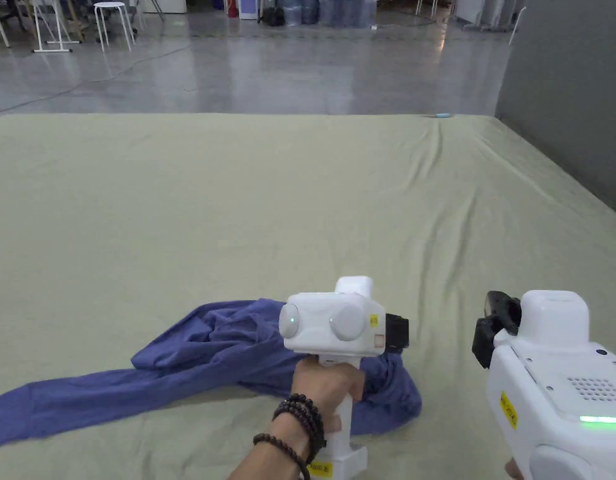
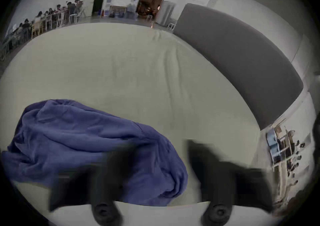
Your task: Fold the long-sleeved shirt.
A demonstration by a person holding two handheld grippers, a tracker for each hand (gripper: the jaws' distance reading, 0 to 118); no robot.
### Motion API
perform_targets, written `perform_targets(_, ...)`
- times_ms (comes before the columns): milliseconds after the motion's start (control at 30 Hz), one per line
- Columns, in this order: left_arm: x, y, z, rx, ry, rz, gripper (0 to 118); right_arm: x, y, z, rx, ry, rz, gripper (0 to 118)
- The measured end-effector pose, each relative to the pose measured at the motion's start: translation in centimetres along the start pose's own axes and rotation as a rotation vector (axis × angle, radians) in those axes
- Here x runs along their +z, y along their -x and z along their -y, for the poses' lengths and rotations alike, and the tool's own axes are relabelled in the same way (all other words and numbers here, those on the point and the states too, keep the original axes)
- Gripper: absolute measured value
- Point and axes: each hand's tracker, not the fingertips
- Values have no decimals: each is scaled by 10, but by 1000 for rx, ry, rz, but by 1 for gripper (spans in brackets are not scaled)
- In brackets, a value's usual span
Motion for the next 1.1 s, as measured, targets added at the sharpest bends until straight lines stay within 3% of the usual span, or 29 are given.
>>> perform_targets(133, 69, 18, -8, -31, -173, -36, 117, 0, 9, -1, -12, 0, -23, 0)
perform_targets(300, 169, 41, 31, -29, -406, -238, 114, 8, 27, -3, -6, -25, -79, 0)
perform_targets(333, 186, 46, 46, -40, -444, -281, 104, 10, 31, -3, -2, -26, -86, 0)
perform_targets(367, 199, 49, 59, -42, -483, -322, 85, 12, 34, -2, 3, -28, -90, 0)
perform_targets(400, 211, 54, 73, -39, -493, -363, 56, 14, 37, 0, 9, -31, -96, 0)
perform_targets(433, 221, 55, 85, -33, -508, -379, 12, 16, 39, 2, 16, -32, -105, 0)
perform_targets(467, 232, 59, 98, -23, -520, -394, 0, 18, 42, 4, 22, -30, -115, 0)
perform_targets(600, 249, 73, 136, 38, -506, -484, 0, 20, 51, 7, 35, -11, -135, 0)
perform_targets(800, 245, 93, 128, 60, -464, -446, 0, 21, 54, 3, 33, -25, -134, 0)
perform_targets(833, 244, 95, 124, 57, -460, -430, 10, 21, 53, 3, 32, -26, -135, 0)
perform_targets(867, 237, 100, 116, 48, -443, -421, 42, 21, 53, 3, 32, -26, -136, 0)
perform_targets(900, 228, 106, 107, 28, -385, -449, 84, 20, 53, 3, 33, -24, -136, 0)
perform_targets(933, 219, 112, 96, 22, -354, -461, 112, 19, 52, 4, 34, -20, -135, 0)
perform_targets(1100, 158, 172, 45, 83, -189, -446, 113, 6, 50, 13, 36, 11, -129, 0)
